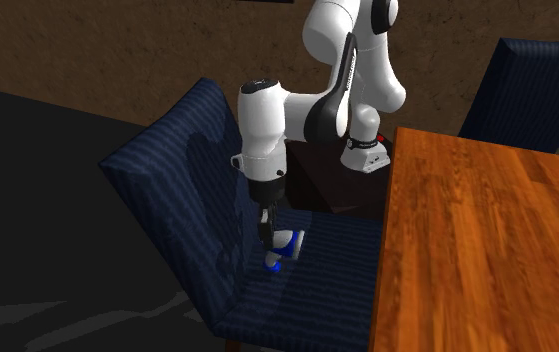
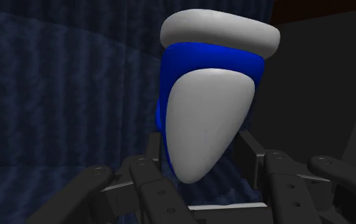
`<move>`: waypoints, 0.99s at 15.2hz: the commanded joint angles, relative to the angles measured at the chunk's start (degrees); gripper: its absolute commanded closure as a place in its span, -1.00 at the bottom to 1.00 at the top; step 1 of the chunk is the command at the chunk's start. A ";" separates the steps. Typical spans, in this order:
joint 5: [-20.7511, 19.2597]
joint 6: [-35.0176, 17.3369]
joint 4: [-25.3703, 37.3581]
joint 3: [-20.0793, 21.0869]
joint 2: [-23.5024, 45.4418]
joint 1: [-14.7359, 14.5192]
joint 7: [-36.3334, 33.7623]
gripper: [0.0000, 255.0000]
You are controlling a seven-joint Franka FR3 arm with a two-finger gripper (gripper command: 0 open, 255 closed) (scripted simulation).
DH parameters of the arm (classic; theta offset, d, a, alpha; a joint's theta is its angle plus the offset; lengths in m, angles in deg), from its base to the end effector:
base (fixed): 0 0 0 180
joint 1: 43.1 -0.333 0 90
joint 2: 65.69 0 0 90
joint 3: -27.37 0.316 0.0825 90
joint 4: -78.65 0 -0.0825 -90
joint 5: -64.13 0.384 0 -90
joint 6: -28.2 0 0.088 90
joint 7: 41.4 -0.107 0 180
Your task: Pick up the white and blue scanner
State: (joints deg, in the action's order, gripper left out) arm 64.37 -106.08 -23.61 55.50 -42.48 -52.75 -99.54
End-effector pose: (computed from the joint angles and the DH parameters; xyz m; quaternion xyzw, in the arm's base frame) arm 0.5420 0.3823 0.3713 -0.9699 0.2021 0.0023 0.1361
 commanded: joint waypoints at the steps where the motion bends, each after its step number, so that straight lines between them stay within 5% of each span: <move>1: 0.25 1.12 0.59 0.15 -0.56 0.15 0.06 1.00; 15: 1.61 9.22 5.56 0.94 -4.02 0.74 -0.16 1.00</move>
